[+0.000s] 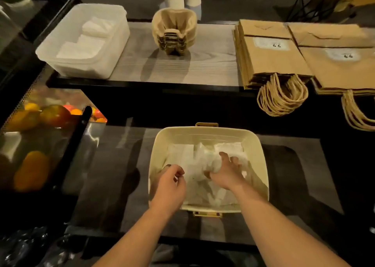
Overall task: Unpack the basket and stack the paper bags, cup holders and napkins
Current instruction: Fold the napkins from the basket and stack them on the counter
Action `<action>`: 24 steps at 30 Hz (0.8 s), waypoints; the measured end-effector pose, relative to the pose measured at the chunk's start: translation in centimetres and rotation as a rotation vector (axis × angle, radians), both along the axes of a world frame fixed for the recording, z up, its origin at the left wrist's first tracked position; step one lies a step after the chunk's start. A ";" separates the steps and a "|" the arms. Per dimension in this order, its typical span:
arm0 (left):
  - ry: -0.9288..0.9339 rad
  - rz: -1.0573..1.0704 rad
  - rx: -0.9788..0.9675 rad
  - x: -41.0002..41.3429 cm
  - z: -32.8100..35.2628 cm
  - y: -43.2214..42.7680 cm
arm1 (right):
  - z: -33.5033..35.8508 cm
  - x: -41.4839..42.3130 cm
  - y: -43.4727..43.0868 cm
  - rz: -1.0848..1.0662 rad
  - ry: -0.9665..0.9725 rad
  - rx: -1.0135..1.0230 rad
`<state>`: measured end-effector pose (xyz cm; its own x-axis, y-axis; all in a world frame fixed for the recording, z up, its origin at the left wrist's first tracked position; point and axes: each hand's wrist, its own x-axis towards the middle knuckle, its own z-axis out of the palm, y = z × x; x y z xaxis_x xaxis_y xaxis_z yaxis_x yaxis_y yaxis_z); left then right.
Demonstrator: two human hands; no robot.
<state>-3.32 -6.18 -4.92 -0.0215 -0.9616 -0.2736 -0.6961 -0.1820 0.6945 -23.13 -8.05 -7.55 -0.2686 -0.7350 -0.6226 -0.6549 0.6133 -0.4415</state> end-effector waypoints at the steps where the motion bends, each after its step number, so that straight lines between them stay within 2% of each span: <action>1: -0.003 0.000 -0.029 -0.2 0.0 0.0 | -0.3 0.7 -0.7 -0.035 -0.039 0.014; 3: -0.025 0.039 -0.041 -0.4 0.1 -0.3 | -1.1 2.4 -2.1 -0.065 -0.067 0.067; 7: -0.068 0.092 -0.031 -0.6 -0.1 -0.2 | -3.2 4.3 -2.7 0.178 0.144 0.099; 12: -0.113 0.120 -0.069 -0.6 -0.1 0.1 | -3.5 4.1 -1.6 0.419 0.045 -0.006; 15: -0.140 0.131 -0.081 -0.7 0.1 0.3 | -1.4 2.8 -1.5 0.306 -0.059 -0.040; 19: -0.163 0.138 -0.097 -0.6 0.2 0.4 | 1.4 -1.0 0.1 0.119 -0.191 -0.182; 24: -0.067 0.134 -0.173 -0.7 1.0 0.6 | 3.2 -4.5 3.3 -0.258 -0.662 -0.331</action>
<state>-4.02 -5.54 -3.94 0.1222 -0.9873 -0.1012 -0.7193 -0.1583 0.6764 -27.64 -4.72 -4.36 -0.1057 -0.8753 -0.4719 -0.0461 0.4784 -0.8769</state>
